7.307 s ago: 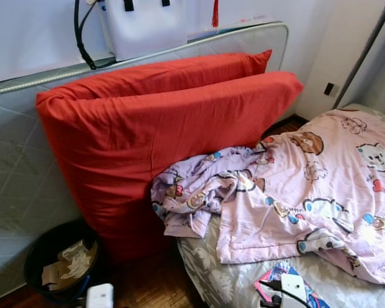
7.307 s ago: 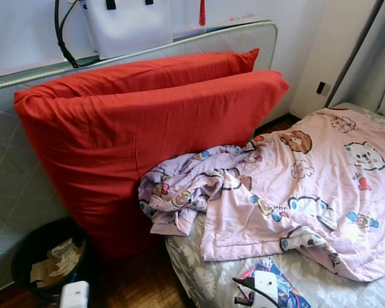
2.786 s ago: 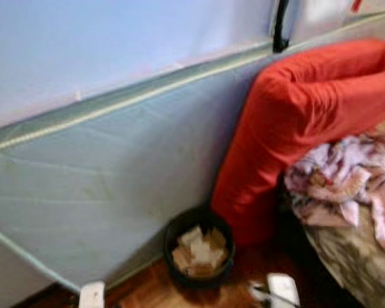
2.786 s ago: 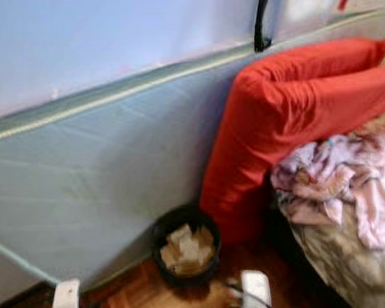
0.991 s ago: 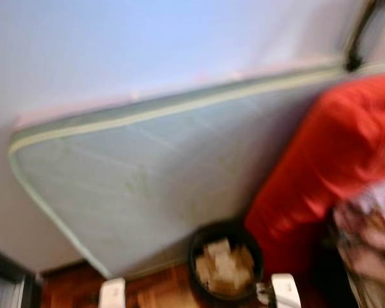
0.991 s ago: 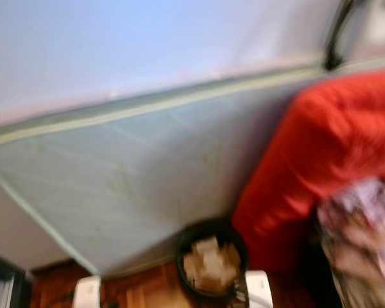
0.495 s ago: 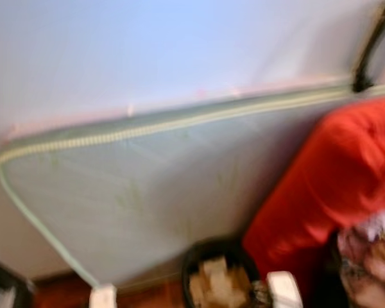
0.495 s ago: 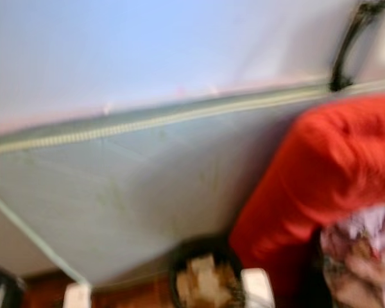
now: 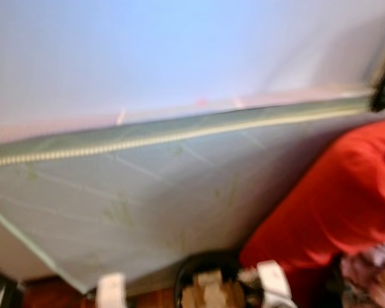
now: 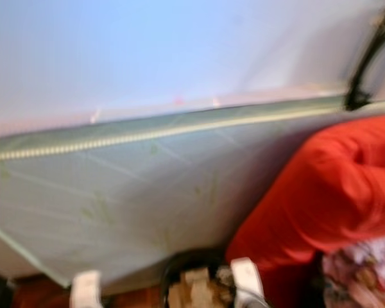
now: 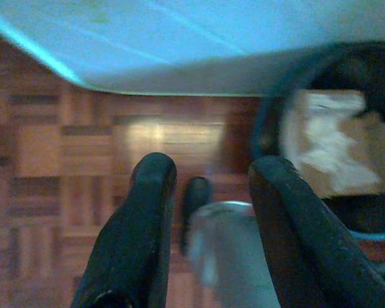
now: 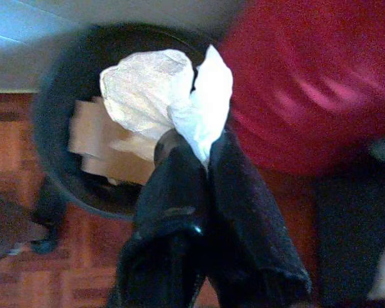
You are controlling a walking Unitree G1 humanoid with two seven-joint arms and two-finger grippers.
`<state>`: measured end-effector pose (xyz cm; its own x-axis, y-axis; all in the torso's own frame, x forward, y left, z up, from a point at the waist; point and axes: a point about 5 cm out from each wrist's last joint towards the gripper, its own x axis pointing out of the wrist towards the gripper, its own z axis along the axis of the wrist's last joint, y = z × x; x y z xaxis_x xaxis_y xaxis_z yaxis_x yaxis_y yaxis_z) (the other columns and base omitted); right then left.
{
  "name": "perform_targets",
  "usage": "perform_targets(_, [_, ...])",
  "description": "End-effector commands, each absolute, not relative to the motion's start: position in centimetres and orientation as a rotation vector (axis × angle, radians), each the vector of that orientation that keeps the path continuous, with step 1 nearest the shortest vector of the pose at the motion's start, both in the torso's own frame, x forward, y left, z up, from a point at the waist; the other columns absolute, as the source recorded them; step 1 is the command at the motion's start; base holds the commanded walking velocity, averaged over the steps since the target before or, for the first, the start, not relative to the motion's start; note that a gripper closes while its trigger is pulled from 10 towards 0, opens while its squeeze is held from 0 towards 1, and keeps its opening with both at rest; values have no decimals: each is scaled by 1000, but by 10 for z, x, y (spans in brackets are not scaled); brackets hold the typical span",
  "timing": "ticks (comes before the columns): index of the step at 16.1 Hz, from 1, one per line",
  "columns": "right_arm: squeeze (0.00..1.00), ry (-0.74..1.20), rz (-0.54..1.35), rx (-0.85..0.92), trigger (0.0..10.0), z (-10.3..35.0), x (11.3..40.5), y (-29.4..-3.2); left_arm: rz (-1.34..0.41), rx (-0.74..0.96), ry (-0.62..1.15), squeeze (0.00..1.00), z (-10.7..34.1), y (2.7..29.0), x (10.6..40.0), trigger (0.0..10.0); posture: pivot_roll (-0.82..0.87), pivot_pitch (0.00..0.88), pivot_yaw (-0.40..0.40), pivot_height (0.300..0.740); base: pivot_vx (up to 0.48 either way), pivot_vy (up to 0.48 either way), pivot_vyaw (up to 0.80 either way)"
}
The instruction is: Clean up the room
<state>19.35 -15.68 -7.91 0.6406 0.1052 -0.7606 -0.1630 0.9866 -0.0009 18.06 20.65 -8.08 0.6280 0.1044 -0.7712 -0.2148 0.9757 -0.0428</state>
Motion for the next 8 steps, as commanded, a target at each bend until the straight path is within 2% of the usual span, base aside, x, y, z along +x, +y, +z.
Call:
perform_targets(1, [0,879,150,-62,10000,-82,187,-163,176,-150,879,0,-81,209,180,10000,45,13,-14,740,0,0,0])
perform_targets(4, [0,754,249,-49,10000,-66,212,-153,204,-140,832,0,-73,239,180,10000,44,19,-10,740,0,0,0])
perform_targets(5, [0,736,258,-49,10000,-63,216,-151,204,-138,826,0,-72,241,181,10000,40,20,-9,740,0,0,0])
perform_targets(8, [0,582,300,65,10000,-37,251,-135,190,-138,744,0,-58,245,204,10000,45,26,-8,740,0,0,0])
